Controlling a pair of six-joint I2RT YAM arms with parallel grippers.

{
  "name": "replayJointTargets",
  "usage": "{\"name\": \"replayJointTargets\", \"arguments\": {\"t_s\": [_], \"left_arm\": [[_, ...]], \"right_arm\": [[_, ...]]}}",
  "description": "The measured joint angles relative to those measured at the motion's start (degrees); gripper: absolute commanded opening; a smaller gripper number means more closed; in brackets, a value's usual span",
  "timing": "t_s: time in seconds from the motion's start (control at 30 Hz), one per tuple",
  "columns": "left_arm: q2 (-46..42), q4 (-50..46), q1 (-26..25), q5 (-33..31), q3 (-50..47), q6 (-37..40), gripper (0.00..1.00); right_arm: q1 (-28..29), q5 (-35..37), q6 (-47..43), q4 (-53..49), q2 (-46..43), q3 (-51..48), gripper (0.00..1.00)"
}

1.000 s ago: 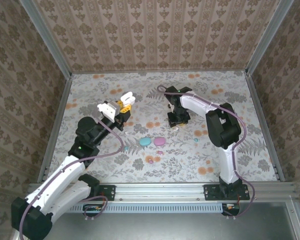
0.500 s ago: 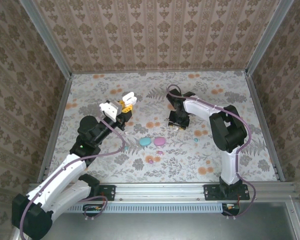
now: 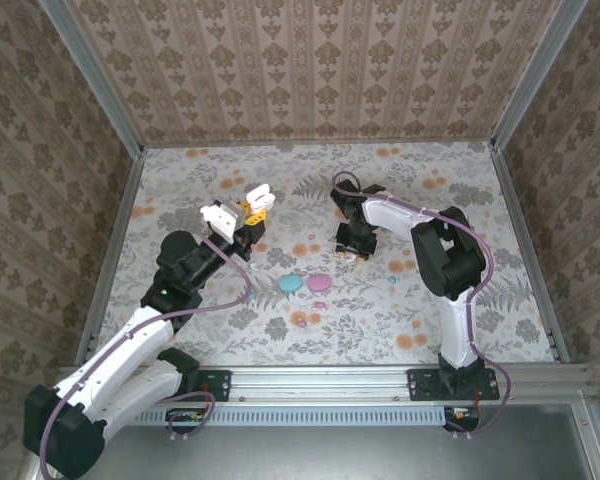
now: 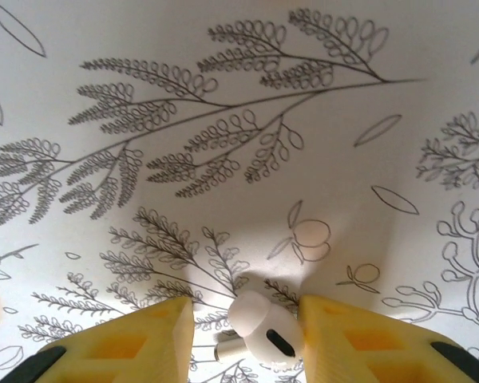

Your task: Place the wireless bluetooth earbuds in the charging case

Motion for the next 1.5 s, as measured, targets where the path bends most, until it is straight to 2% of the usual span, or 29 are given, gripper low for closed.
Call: {"name": "replayJointTargets", "arguments": {"t_s": [0.4,0.8,1.5], "left_arm": [[1.27,0.85,0.00,0.24,0.00,-0.04,0.26],[1.27,1.27,0.00,0.61,0.02,-0.26,0.26],[2.05,1.60,-0.37,0.70,0.85,-0.46,0.26]], "right_arm": [[1.03,3.02,-5.31,-4.24,3.17,4.94,0.35],[1.16,3.65,-4.20,-3.65,3.17,4.81,0.31],[1.16,3.65,-4.20,-2.97,3.02,4.09,0.32]]}}
